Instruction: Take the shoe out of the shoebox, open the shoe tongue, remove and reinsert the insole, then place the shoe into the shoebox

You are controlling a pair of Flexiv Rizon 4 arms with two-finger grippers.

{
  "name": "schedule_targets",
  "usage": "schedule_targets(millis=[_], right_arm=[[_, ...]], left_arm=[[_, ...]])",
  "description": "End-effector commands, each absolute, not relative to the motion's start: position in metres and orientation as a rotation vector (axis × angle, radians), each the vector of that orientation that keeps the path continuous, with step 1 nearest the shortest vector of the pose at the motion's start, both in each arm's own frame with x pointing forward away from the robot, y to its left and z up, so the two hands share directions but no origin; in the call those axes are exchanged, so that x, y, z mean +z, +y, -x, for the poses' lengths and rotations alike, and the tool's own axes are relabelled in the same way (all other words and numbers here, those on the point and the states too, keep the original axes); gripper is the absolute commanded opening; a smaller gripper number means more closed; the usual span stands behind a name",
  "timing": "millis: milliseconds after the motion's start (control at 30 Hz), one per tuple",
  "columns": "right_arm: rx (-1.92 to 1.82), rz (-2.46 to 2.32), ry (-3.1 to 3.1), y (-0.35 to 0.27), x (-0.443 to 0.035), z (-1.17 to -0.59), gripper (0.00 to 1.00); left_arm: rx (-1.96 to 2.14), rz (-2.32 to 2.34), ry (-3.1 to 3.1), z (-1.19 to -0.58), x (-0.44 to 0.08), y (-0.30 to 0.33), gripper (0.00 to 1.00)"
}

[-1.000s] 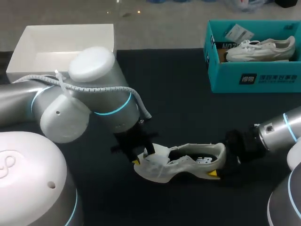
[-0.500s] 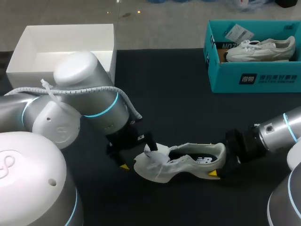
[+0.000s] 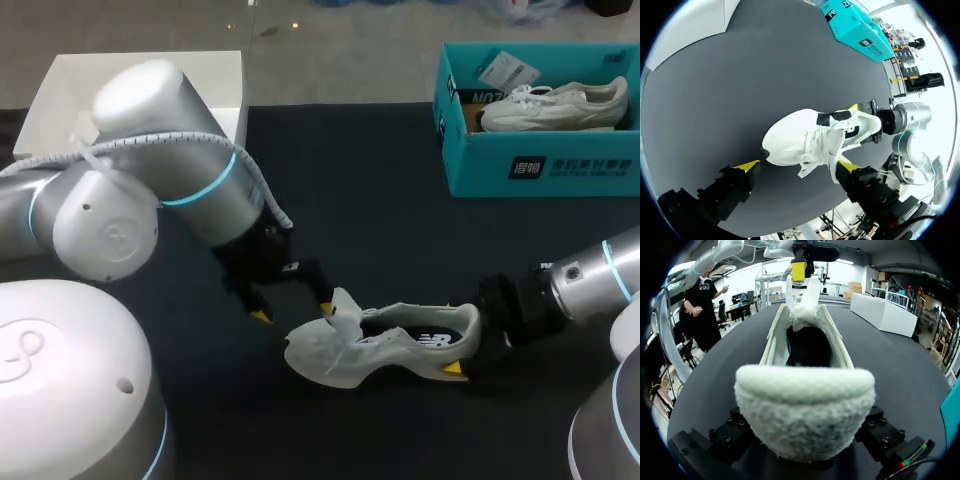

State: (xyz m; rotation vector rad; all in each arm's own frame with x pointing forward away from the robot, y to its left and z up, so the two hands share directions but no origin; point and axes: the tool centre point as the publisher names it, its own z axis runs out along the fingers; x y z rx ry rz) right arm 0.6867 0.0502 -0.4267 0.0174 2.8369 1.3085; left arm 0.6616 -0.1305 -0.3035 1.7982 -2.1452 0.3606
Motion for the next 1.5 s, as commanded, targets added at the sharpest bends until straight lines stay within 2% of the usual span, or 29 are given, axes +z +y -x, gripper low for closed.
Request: schedule_targets(millis=[33, 433, 600, 667, 1000, 1233, 1267, 1300, 1333, 1367, 1500], right_arm=[[1.301, -0.02, 2.838, 0.052, -0.428, -0.686, 0.0], [1.301, -0.02, 2.838, 0.052, -0.428, -0.686, 0.0], [1.301, -0.02, 2.838, 0.052, -0.428, -0.686, 0.0], [1.301, -0.02, 2.838, 0.052, -0.428, -0.686, 0.0], [1.301, -0.02, 2.838, 0.052, -0.428, -0.686, 0.0], [1.301, -0.02, 2.838, 0.052, -0.428, -0.686, 0.0], [1.301, -0.02, 2.838, 0.052, -0.428, -0.686, 0.0], [1.301, -0.02, 2.838, 0.052, -0.428, -0.686, 0.0], [1.301, -0.02, 2.838, 0.052, -0.428, -0.686, 0.0], [1.301, -0.02, 2.838, 0.052, -0.428, -0.686, 0.0], [1.301, -0.02, 2.838, 0.052, -0.428, -0.686, 0.0]], left_arm=[[0.288, -1.635, -2.256, -0.675, -0.284, -0.14, 1.0], [0.13, -0.678, -2.759, -0.682, -0.25, -0.152, 1.0], [-0.104, -0.153, -2.906, -0.678, -0.245, -0.162, 1.0], [-0.204, -0.154, -2.921, -0.687, -0.245, -0.166, 1.0], [-0.204, -0.154, -2.921, -0.687, -0.245, -0.166, 1.0], [-0.167, -0.154, -2.992, -0.708, -0.249, -0.198, 1.0], [-0.165, -0.157, -3.0, -0.71, -0.248, -0.201, 0.93], [-0.169, -0.158, -3.009, -0.711, -0.247, -0.205, 0.44], [-0.173, -0.164, -3.017, -0.714, -0.247, -0.207, 0.09], [-0.176, -0.167, -3.018, -0.714, -0.246, -0.209, 0.0], [-0.181, -0.206, -3.039, -0.713, -0.247, -0.22, 0.0]])
